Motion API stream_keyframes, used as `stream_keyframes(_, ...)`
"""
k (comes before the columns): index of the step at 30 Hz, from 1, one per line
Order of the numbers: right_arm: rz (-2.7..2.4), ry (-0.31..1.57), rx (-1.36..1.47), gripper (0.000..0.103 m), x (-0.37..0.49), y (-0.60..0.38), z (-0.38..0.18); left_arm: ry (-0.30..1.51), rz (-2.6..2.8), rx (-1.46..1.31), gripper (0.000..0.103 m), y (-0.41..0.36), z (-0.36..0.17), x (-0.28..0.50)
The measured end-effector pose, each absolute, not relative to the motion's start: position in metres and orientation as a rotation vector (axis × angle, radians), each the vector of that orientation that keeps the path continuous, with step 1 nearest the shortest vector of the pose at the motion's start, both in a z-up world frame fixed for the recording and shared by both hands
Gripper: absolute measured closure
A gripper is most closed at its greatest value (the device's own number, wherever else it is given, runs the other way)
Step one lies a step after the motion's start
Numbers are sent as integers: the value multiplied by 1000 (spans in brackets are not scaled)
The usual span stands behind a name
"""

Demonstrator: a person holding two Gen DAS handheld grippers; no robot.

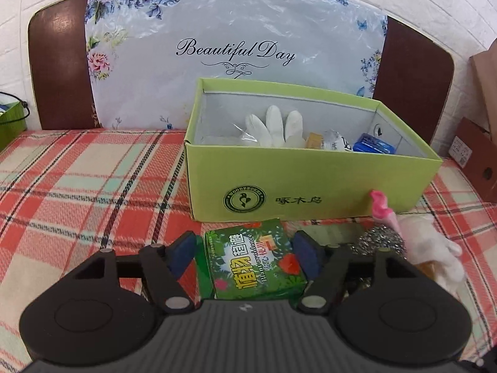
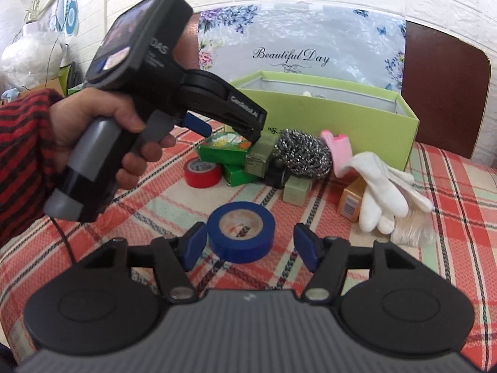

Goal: Organize objects
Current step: 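Grasp the green soap box with the left gripper while the right lifts the blue tape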

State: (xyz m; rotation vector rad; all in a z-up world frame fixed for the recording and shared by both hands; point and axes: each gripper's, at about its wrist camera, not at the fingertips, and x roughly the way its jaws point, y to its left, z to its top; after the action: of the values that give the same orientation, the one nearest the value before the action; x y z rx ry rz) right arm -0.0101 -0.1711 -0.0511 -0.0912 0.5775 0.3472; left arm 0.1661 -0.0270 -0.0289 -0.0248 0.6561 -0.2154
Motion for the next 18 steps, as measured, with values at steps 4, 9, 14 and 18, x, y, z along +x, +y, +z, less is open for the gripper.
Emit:
stream_keyframes(4,350,587,-82,39,-9,-172,-53,641,-233,-4,29,-22,-31,162)
stream_keyframes(9,369,600,-74,35,-6,-167,-57,666,-219,-40,28,-13,-29,160)
stream_keyframes(14,371,606,-69,34,-4,-162,-58,749,-228,13,25,-34,-36,179)
stream_keyframes(18,361,613,-56,33,-1,-166,-59,768,-265,-80,37,-17,-37,173)
